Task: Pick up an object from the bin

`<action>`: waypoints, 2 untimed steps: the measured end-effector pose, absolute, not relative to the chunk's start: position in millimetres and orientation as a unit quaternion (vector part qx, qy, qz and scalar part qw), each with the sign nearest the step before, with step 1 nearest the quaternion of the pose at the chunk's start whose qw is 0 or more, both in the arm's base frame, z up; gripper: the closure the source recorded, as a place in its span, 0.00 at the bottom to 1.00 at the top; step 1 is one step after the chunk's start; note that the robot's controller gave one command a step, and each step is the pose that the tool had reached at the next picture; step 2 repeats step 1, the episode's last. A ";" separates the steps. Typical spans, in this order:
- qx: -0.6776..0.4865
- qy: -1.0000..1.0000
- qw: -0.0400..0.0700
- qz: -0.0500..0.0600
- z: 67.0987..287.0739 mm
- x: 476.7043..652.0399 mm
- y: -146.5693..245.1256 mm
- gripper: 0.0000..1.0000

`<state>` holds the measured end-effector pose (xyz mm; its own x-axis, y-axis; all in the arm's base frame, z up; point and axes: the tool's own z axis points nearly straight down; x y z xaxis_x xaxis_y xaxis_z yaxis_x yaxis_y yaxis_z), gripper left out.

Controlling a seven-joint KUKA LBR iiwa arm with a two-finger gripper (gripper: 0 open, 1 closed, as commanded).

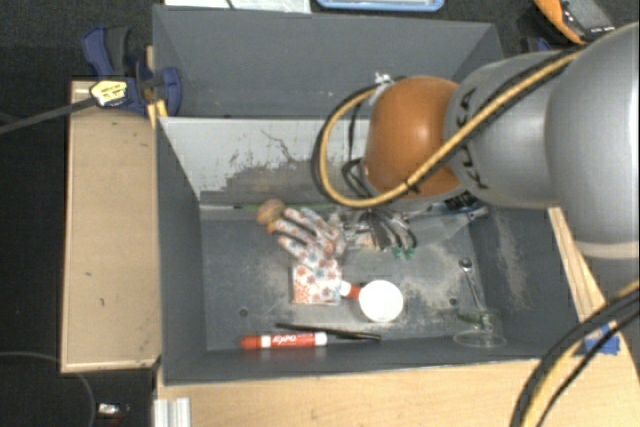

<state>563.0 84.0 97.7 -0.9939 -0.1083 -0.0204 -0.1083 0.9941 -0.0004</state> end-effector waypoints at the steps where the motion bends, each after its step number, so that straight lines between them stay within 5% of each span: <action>1: -0.055 0.998 0.007 0.000 133.3 561.2 83.8 1.00; 2: -0.055 0.998 0.007 0.000 133.3 561.2 83.8 1.00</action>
Offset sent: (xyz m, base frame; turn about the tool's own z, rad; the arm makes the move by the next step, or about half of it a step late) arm -0.0019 -0.0002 0.0850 -0.0006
